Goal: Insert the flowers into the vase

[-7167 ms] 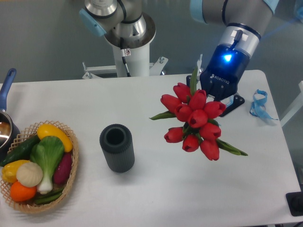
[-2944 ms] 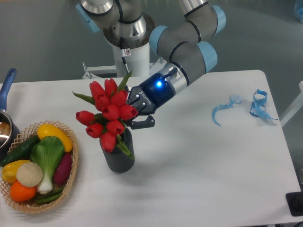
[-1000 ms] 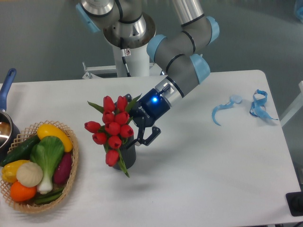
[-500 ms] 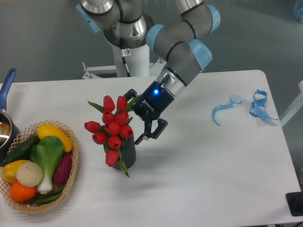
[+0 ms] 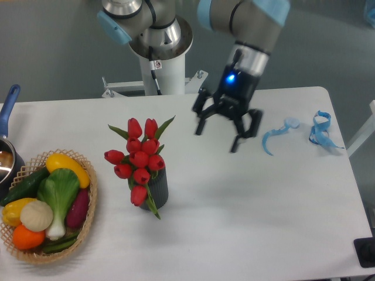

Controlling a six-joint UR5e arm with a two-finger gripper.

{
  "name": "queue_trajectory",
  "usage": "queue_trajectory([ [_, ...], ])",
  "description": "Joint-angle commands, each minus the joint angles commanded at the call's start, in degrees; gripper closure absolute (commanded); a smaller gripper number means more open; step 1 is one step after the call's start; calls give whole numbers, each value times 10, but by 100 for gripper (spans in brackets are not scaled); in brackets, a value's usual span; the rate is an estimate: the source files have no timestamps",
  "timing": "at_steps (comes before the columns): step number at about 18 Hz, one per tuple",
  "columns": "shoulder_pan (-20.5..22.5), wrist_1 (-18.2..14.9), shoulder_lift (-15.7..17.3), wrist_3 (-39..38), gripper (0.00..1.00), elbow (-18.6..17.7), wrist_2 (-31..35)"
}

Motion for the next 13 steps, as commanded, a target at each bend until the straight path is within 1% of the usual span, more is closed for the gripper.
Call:
queue_trajectory([
  [2, 12, -20, 0, 9, 0, 20, 46],
  [3, 15, -28, 2, 30, 0, 27, 59],
  [4, 20, -40, 8, 61, 0, 29, 72],
  [5, 27, -60, 13, 99, 0, 30, 89],
  [8, 55, -112, 27, 242, 0, 33, 141],
  [11, 80, -157, 32, 317, 0, 42, 149],
  [13, 87, -164, 35, 343, 0, 40, 149],
])
